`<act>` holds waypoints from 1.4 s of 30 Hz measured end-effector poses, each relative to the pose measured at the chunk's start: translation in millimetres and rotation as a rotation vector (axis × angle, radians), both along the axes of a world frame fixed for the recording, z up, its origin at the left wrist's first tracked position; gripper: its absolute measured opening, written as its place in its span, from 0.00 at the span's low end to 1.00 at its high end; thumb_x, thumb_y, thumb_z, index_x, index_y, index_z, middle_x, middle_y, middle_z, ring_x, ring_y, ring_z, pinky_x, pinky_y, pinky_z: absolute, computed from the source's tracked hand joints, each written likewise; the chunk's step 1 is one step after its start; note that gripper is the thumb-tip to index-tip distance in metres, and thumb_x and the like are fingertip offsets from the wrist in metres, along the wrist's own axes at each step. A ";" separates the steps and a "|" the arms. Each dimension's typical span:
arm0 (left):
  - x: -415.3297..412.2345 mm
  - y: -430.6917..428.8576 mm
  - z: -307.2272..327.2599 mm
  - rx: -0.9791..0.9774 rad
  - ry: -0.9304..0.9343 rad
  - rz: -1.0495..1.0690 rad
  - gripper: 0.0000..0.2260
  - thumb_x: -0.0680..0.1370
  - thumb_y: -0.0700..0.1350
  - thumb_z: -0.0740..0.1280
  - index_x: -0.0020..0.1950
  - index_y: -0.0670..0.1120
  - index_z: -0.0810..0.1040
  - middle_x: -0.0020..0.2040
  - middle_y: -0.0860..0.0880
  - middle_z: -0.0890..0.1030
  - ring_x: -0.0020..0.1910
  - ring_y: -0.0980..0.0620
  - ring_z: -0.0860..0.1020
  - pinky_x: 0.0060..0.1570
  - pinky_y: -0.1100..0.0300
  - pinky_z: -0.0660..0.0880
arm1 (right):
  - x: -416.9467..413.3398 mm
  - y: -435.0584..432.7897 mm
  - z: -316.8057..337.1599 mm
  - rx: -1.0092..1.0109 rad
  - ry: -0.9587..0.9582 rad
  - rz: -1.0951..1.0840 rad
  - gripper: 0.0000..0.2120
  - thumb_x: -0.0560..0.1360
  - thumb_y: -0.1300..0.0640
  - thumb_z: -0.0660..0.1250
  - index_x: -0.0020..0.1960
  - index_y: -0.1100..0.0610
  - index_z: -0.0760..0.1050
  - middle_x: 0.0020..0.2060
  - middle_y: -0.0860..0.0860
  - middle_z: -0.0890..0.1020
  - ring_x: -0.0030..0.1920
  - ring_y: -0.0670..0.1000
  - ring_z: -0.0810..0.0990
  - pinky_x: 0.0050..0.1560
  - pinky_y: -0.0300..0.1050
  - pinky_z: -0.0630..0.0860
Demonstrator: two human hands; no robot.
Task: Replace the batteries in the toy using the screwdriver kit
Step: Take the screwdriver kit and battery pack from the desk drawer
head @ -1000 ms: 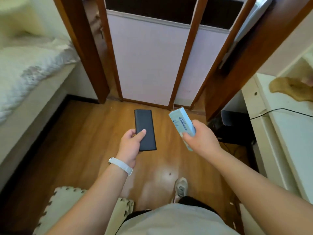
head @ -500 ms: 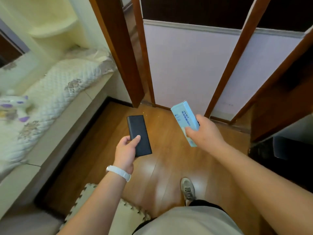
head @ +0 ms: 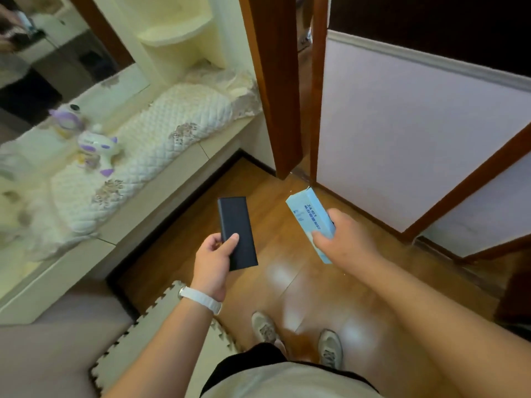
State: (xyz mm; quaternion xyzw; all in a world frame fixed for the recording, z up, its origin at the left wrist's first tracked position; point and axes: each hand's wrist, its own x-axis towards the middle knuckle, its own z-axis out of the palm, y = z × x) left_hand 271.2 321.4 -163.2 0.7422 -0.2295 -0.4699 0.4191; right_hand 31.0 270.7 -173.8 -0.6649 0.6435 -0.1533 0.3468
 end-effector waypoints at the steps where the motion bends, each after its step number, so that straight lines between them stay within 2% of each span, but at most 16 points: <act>1: 9.0 -3.0 -2.9 0.003 0.005 0.034 0.11 0.78 0.50 0.71 0.57 0.46 0.78 0.55 0.44 0.82 0.54 0.45 0.81 0.56 0.43 0.80 | 7.8 -7.0 -2.3 0.014 0.011 0.021 0.08 0.74 0.48 0.65 0.47 0.49 0.68 0.49 0.47 0.77 0.45 0.49 0.78 0.40 0.50 0.80; 4: 36.2 -15.4 -12.2 0.003 0.029 0.104 0.10 0.79 0.49 0.70 0.56 0.46 0.78 0.54 0.45 0.82 0.54 0.44 0.81 0.57 0.42 0.80 | 31.5 -33.7 -4.4 0.018 0.039 0.074 0.08 0.74 0.47 0.65 0.49 0.49 0.69 0.51 0.46 0.77 0.46 0.49 0.78 0.42 0.52 0.81; 10: 97.4 -65.5 -37.7 -0.015 0.108 0.154 0.05 0.80 0.48 0.69 0.52 0.47 0.78 0.52 0.45 0.82 0.52 0.45 0.81 0.52 0.47 0.79 | 83.9 -101.7 0.4 -0.030 0.142 0.143 0.09 0.75 0.48 0.65 0.54 0.47 0.71 0.52 0.47 0.79 0.47 0.48 0.79 0.36 0.43 0.79; 14: 152.3 -113.8 -37.6 -0.042 0.122 0.148 0.06 0.80 0.48 0.69 0.53 0.47 0.77 0.52 0.46 0.82 0.51 0.46 0.81 0.50 0.49 0.79 | 142.8 -153.9 12.6 -0.062 0.157 0.157 0.12 0.75 0.49 0.67 0.57 0.48 0.71 0.53 0.46 0.79 0.47 0.47 0.78 0.34 0.38 0.74; 15: 168.4 -125.4 -37.3 -0.054 0.114 0.147 0.07 0.80 0.49 0.69 0.54 0.48 0.77 0.52 0.46 0.82 0.51 0.46 0.81 0.50 0.49 0.79 | 159.5 -165.7 16.3 -0.081 0.158 0.184 0.11 0.75 0.49 0.67 0.56 0.47 0.71 0.53 0.46 0.79 0.47 0.47 0.78 0.34 0.38 0.75; 19: 231.1 -166.8 -32.1 -0.088 0.086 0.159 0.10 0.80 0.50 0.69 0.57 0.47 0.77 0.53 0.47 0.82 0.52 0.47 0.81 0.49 0.51 0.80 | 221.2 -206.5 20.2 -0.121 0.158 0.244 0.10 0.75 0.48 0.66 0.54 0.45 0.69 0.48 0.42 0.75 0.47 0.46 0.78 0.40 0.49 0.82; 24: 283.3 -199.7 -33.2 -0.083 0.100 0.245 0.05 0.80 0.48 0.69 0.49 0.48 0.77 0.52 0.45 0.83 0.52 0.45 0.81 0.56 0.43 0.78 | 275.8 -245.2 11.1 -0.129 0.195 0.360 0.08 0.75 0.47 0.65 0.51 0.46 0.69 0.46 0.42 0.75 0.45 0.45 0.77 0.40 0.46 0.81; 30: 302.8 -238.7 -49.3 0.002 0.140 0.351 0.07 0.79 0.49 0.70 0.51 0.46 0.78 0.53 0.43 0.84 0.53 0.42 0.82 0.58 0.38 0.78 | 307.8 -318.5 -4.7 -0.088 0.184 0.432 0.09 0.75 0.45 0.63 0.52 0.46 0.69 0.45 0.42 0.76 0.42 0.46 0.78 0.40 0.48 0.81; 34: 303.5 -282.6 -52.3 -0.006 0.141 0.435 0.04 0.80 0.45 0.69 0.52 0.45 0.78 0.51 0.43 0.84 0.51 0.43 0.82 0.56 0.41 0.79 | 329.4 -380.1 -16.6 -0.057 0.120 0.502 0.10 0.75 0.46 0.63 0.53 0.48 0.69 0.46 0.45 0.76 0.43 0.47 0.78 0.42 0.49 0.81; 38: 296.5 -332.3 -43.5 0.005 0.110 0.541 0.04 0.80 0.44 0.69 0.51 0.45 0.78 0.49 0.42 0.84 0.47 0.45 0.83 0.48 0.47 0.81 | 344.6 -448.8 -15.1 0.027 0.080 0.572 0.09 0.75 0.49 0.63 0.52 0.50 0.70 0.45 0.47 0.76 0.42 0.48 0.78 0.43 0.50 0.79; 42: 288.8 -382.5 -40.2 0.018 0.084 0.603 0.05 0.80 0.45 0.70 0.51 0.44 0.79 0.49 0.41 0.84 0.49 0.41 0.83 0.52 0.41 0.81 | 352.9 -511.2 -14.9 0.063 0.045 0.629 0.09 0.75 0.49 0.63 0.52 0.51 0.71 0.45 0.47 0.77 0.42 0.48 0.78 0.43 0.52 0.80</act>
